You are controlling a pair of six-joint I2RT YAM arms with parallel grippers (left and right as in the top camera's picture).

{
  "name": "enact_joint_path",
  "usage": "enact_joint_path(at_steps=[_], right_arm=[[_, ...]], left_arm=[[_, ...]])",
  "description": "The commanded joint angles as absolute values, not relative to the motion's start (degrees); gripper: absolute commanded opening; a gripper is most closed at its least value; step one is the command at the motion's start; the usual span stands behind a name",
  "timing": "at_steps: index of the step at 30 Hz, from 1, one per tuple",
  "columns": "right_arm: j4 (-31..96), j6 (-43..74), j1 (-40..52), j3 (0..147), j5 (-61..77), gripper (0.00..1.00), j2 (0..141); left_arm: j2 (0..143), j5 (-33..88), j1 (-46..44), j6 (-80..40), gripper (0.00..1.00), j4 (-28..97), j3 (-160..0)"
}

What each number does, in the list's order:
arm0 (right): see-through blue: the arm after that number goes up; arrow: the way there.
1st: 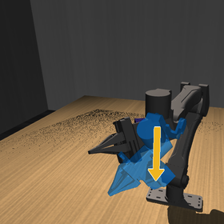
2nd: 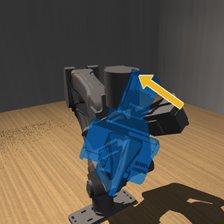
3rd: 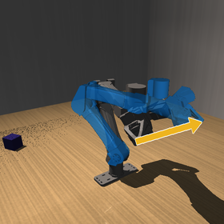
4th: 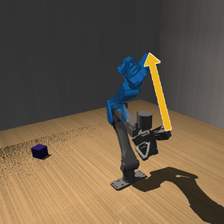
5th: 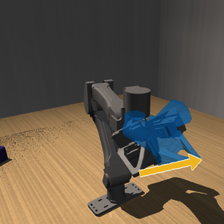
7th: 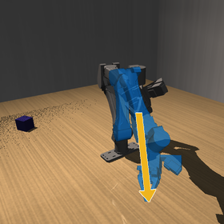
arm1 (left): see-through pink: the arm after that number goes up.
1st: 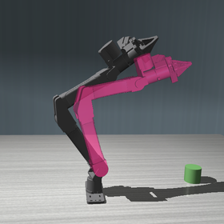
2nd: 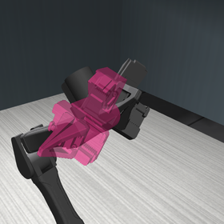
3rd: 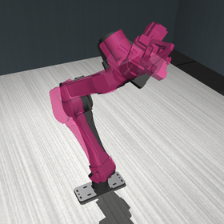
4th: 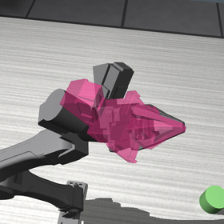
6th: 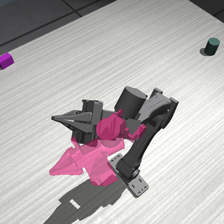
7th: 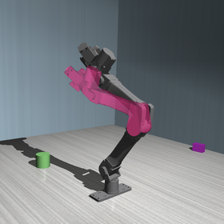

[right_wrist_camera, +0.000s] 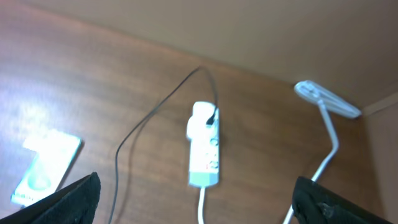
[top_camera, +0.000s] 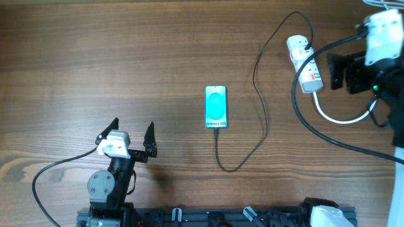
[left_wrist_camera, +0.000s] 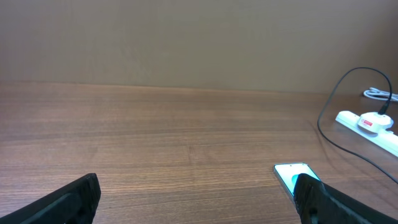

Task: Plug charger to phone and switch on socket

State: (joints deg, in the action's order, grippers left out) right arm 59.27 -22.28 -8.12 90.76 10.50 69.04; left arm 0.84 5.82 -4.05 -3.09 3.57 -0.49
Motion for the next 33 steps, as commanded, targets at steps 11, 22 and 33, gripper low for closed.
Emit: enact_joint_path(at_steps=[11, 22, 33], right_arm=[[29.8, -23.9, -6.6, 40.9, 33.0, 1.00, 65.8], [-6.3, -22.1, -6.3, 15.2, 39.9, 1.00, 65.8], [-22.8, -22.3, 0.9, 7.1, 31.6, 1.00, 65.7]], left_arm=[[0.5, 5.7, -4.1, -3.4, 1.00, 3.9, -0.3], [0.5, 5.7, -4.1, -3.4, 1.00, 3.9, -0.3], [0.5, 5.7, -4.1, -3.4, 1.00, 3.9, -0.3]])
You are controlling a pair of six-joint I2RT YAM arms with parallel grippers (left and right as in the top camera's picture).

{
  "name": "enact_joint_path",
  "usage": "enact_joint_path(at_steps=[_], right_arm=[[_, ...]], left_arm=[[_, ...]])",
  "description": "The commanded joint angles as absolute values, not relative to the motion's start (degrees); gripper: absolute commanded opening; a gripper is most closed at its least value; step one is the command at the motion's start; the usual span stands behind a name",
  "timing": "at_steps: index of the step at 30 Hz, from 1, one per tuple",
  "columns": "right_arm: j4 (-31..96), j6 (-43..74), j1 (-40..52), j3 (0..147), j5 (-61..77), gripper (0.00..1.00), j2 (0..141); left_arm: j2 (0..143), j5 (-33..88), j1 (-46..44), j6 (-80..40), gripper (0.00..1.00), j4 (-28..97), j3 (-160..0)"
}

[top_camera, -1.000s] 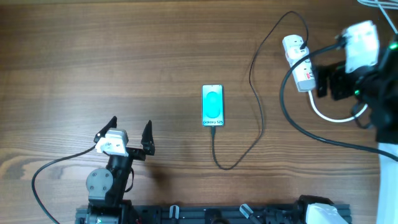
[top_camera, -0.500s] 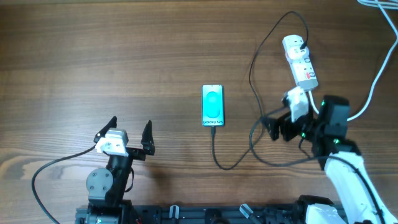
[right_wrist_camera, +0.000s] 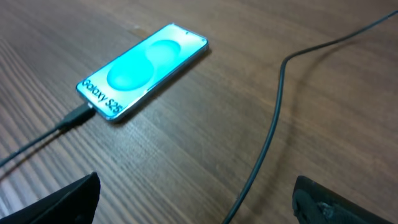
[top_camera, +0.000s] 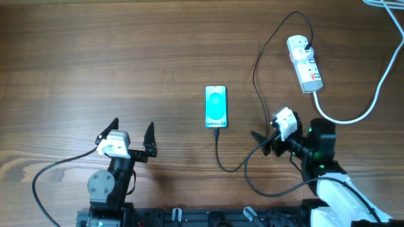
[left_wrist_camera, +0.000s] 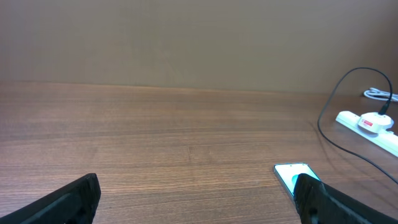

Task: Plug charger to phone and switch on socket

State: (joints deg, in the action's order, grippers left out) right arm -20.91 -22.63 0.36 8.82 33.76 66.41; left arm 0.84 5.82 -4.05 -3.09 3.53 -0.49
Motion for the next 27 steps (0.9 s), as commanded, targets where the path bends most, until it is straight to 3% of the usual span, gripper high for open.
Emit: enact_joint_path(at_steps=[1, 14, 27], right_arm=[[-22.8, -22.2, 0.9, 7.1, 31.5, 1.00, 65.6], [-24.6, -17.6, 0.9, 0.3, 27.4, 1.00, 55.0], [-1.8, -18.1, 0.9, 0.3, 26.3, 1.00, 30.6]], left_arm=[[0.5, 5.7, -4.1, -3.4, 1.00, 3.9, -0.3], [0.5, 5.7, -4.1, -3.4, 1.00, 3.9, -0.3], [0.5, 5.7, -4.1, -3.4, 1.00, 3.9, -0.3]])
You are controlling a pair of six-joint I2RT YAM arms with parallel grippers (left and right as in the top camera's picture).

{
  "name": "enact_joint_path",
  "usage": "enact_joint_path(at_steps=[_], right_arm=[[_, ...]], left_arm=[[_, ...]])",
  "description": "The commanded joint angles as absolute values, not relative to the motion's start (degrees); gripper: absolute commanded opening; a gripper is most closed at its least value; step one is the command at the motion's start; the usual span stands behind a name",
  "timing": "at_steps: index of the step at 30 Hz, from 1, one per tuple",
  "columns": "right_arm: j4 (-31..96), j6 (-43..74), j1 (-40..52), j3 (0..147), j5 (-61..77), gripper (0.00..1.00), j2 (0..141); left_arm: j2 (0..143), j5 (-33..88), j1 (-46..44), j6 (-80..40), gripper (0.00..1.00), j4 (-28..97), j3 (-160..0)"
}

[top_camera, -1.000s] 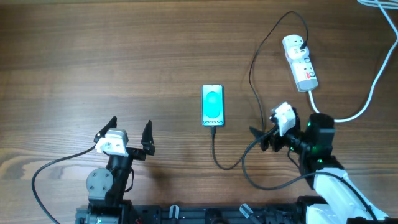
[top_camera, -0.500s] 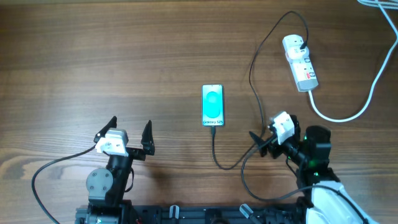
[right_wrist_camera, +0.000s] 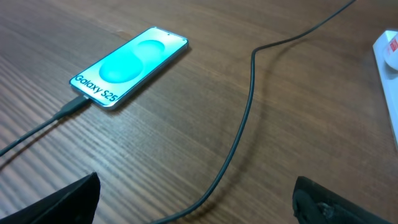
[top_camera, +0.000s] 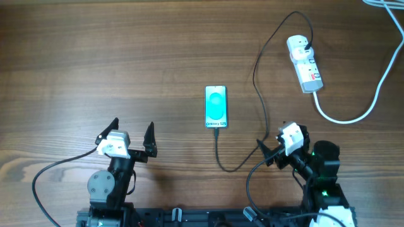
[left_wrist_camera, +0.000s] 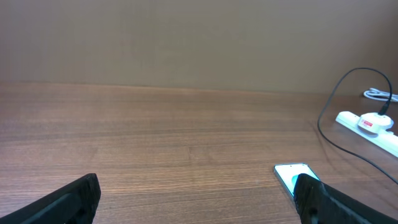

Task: Plug charger to phone and switch on socket

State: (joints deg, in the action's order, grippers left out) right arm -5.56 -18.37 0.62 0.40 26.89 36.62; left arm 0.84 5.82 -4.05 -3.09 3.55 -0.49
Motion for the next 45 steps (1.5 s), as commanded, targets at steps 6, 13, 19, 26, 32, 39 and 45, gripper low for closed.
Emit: enact_joint_path(at_steps=[6, 13, 19, 26, 32, 39, 45], right_arm=[[-1.6, -14.5, 0.9, 0.3, 26.5, 1.00, 17.0], [-1.6, -11.4, 0.9, 0.3, 27.0, 1.00, 6.1], [-1.6, -9.8, 0.9, 0.3, 27.0, 1.00, 0.2], [-1.8, -6.0, 0.9, 0.3, 26.9, 0.99, 0.2], [-1.8, -6.0, 0.9, 0.3, 26.9, 1.00, 0.2], [-1.8, -6.0, 0.9, 0.3, 26.9, 1.00, 0.2], [-1.8, -6.0, 0.9, 0.3, 26.9, 1.00, 0.2]], left_arm=[[0.5, 5.7, -4.1, -3.4, 1.00, 3.9, -0.3], [0.5, 5.7, -4.1, -3.4, 1.00, 3.9, -0.3], [0.5, 5.7, -4.1, -3.4, 1.00, 3.9, -0.3], [0.5, 5.7, -4.1, -3.4, 1.00, 3.9, -0.3], [0.5, 5.7, -4.1, -3.4, 1.00, 3.9, -0.3], [0.5, 5.7, -4.1, -3.4, 1.00, 3.9, -0.3], [0.5, 5.7, -4.1, -3.4, 1.00, 3.9, -0.3]])
